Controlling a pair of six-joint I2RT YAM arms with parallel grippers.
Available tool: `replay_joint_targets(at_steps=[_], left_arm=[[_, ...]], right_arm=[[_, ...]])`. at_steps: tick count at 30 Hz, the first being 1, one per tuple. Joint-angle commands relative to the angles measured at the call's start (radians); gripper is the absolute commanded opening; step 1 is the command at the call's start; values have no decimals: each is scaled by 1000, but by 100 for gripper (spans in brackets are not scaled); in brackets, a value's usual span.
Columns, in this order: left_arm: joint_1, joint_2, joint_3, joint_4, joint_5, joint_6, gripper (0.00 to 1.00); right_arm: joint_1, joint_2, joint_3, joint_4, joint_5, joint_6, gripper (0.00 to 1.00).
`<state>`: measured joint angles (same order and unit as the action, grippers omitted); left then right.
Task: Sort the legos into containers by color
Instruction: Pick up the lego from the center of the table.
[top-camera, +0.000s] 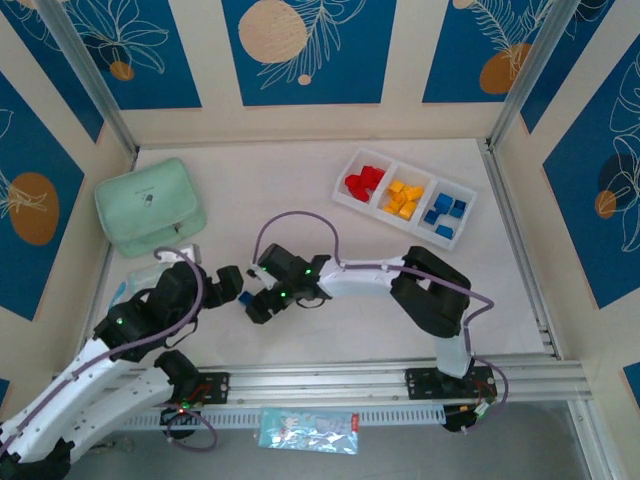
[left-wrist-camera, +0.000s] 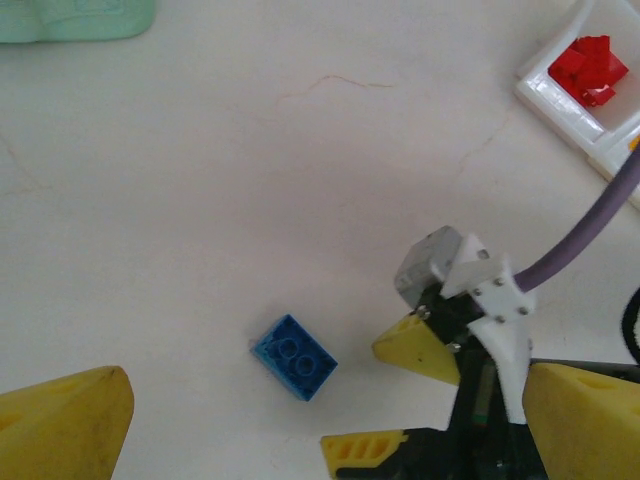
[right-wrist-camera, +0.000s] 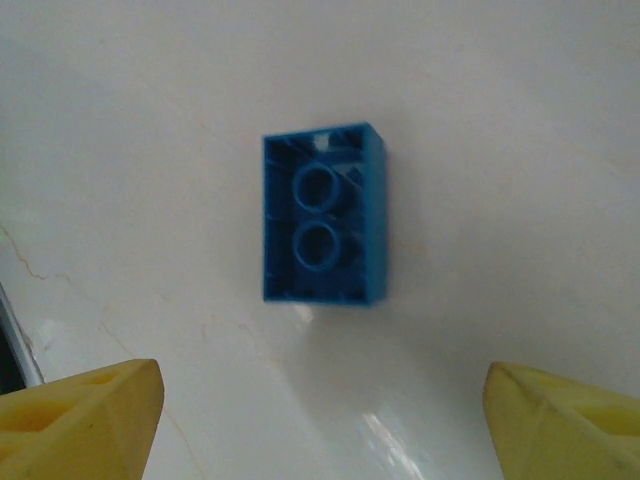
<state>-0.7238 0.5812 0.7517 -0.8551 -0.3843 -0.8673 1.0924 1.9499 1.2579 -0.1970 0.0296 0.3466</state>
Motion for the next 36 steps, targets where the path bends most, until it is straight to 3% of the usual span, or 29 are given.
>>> replay_joint_targets(at_steps=[1, 10, 16, 22, 28, 36], left_arm=[[11, -12, 18, -60, -56, -32, 99], [11, -46, 7, -66, -81, -41, 99], [11, -56, -2, -58, -87, -39, 99], [11, -58, -3, -55, -89, -36, 99], [11, -55, -11, -29, -74, -29, 99], [11, -35, 10, 8, -40, 14, 99]], right_arm=[[27, 52, 62, -1, 32, -32, 84], [53, 157, 167, -73, 220, -41, 78], [63, 208, 217, -101, 288, -55, 64], [54, 200, 214, -102, 276, -37, 47], [40, 140, 191, -101, 257, -19, 34], [-15, -42, 95, -116, 249, 33, 31]])
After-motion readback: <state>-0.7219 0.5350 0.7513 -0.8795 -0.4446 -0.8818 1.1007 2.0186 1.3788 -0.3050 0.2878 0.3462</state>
